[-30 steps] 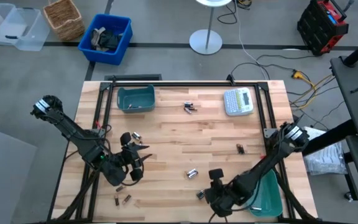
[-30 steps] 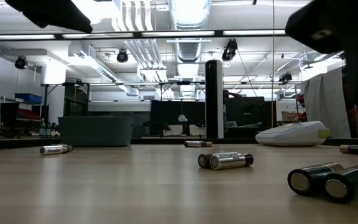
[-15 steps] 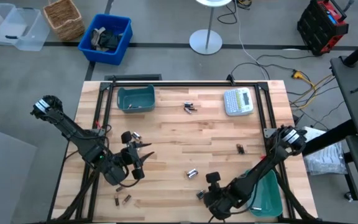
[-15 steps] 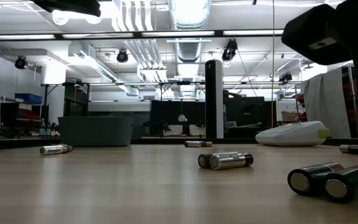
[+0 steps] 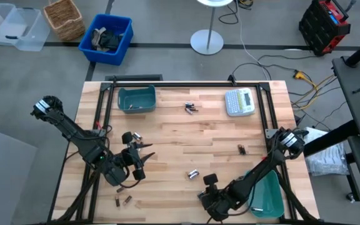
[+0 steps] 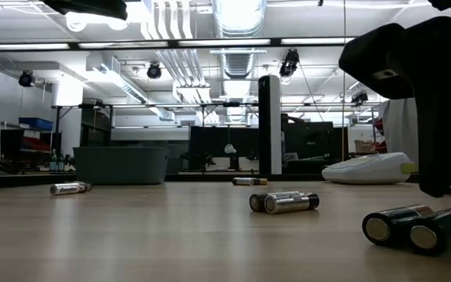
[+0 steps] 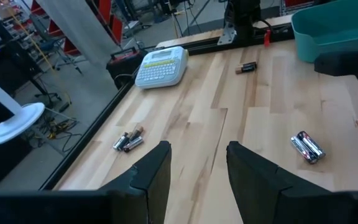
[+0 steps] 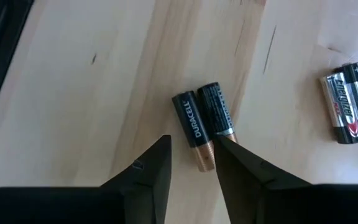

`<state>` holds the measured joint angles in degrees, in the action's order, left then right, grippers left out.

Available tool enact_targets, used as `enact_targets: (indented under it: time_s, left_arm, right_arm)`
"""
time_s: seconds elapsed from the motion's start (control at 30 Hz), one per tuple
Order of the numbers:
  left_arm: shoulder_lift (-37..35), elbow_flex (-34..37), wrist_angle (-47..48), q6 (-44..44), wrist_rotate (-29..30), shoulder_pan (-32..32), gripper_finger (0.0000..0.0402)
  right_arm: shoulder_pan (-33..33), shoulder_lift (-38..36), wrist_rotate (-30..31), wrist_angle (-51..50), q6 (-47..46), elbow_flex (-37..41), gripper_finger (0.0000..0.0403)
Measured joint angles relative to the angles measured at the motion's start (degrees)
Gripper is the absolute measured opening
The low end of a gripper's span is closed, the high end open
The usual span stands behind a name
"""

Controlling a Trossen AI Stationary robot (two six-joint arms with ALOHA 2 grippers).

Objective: Sort batteries
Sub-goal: Put the black battery into the blue bin

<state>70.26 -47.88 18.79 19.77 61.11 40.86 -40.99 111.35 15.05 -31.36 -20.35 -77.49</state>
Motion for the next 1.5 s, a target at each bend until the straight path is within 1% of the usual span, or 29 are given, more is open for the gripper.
enact_targets:
  time_s: [0.23, 0.67, 0.93, 1.07, 1.23, 1.5]
  left_arm:
    - [0.00, 0.00, -0.23, 0.19, -0.06, 0.00, 0.0136]
    - [0.00, 0.00, -0.40, 0.45, -0.10, 0.00, 0.0136]
    - [0.00, 0.00, -0.69, 0.45, -0.13, 0.00, 0.0136]
    - [0.00, 0.00, -0.73, 0.45, -0.12, 0.00, 0.0136]
    - [0.02, 0.00, -0.80, 0.45, -0.13, 0.00, 0.0136]
    - [0.02, 0.00, -0.80, 0.45, -0.14, 0.00, 0.0136]
  right_arm:
    - [0.00, 0.00, -0.01, 0.33, -0.03, 0.02, 0.0121]
    - [0.00, 1.01, -0.27, 0.43, -0.07, 0.05, 0.0105]
    - [0.00, 2.31, -0.55, 0.63, 0.21, 0.26, 0.0117]
    - [0.00, 2.62, -0.55, 0.73, 0.33, 0.24, 0.0117]
    - [0.00, 2.62, -0.74, 0.74, 0.23, 0.28, 0.0097]
    - [0.13, 2.64, -2.11, 0.69, -0.11, 0.65, 0.0041]
